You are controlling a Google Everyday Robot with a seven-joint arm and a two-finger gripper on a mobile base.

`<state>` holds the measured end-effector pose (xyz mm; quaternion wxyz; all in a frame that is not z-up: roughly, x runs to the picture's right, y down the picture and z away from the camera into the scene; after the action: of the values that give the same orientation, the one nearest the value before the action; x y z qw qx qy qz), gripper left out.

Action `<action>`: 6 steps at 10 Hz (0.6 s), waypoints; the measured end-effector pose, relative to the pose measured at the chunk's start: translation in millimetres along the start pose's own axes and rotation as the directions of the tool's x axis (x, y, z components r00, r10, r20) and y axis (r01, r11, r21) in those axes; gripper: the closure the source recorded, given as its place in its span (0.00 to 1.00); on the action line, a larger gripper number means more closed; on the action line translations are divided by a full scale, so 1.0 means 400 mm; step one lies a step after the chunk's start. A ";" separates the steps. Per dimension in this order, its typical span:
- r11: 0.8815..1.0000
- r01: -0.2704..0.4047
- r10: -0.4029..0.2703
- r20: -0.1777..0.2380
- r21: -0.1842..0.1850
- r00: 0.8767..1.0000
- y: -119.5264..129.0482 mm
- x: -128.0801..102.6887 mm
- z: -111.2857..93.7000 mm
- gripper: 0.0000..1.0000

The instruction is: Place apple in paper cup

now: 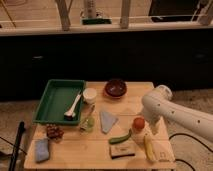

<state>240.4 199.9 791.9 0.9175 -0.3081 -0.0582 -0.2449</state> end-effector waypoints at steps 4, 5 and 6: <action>1.000 0.020 -0.021 0.044 0.013 0.999 -0.030 -0.027 0.016 0.20; 1.000 0.028 -0.029 0.054 0.013 0.998 -0.035 -0.031 0.024 0.20; 0.999 0.037 -0.038 0.063 0.014 0.997 -0.042 -0.035 0.030 0.20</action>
<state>220.7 201.3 807.1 0.9124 -0.3086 -0.0943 -0.2517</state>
